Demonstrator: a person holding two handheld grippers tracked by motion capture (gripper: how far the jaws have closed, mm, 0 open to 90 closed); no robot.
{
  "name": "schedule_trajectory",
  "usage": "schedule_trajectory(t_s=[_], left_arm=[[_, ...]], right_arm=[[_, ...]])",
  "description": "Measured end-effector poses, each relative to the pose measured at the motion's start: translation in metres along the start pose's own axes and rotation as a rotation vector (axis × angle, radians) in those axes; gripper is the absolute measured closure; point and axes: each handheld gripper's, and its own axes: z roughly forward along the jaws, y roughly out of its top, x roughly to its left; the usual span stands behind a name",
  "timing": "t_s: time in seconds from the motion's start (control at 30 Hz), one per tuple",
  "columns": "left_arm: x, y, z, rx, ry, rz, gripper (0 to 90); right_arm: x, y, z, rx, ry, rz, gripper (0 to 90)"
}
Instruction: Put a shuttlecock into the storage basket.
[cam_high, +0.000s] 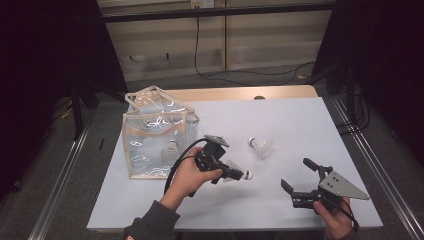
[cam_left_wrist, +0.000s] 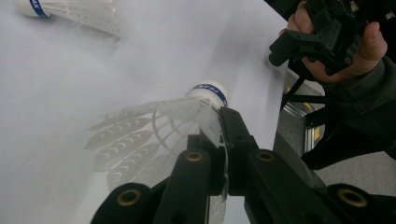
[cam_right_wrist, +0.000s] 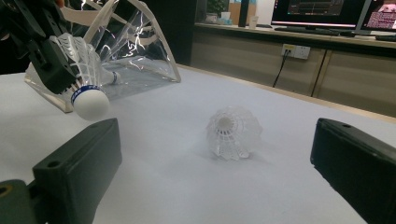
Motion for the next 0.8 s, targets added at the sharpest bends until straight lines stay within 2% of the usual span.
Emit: schedule_trajectory(t_s=[0.8], left_arm=[[-0.002,0.013,-0.024,0.005,0.031,0.003,89.2]], right_arm=[[0.001,0.001,0.000,-0.005,-0.003,0.002,1.7]])
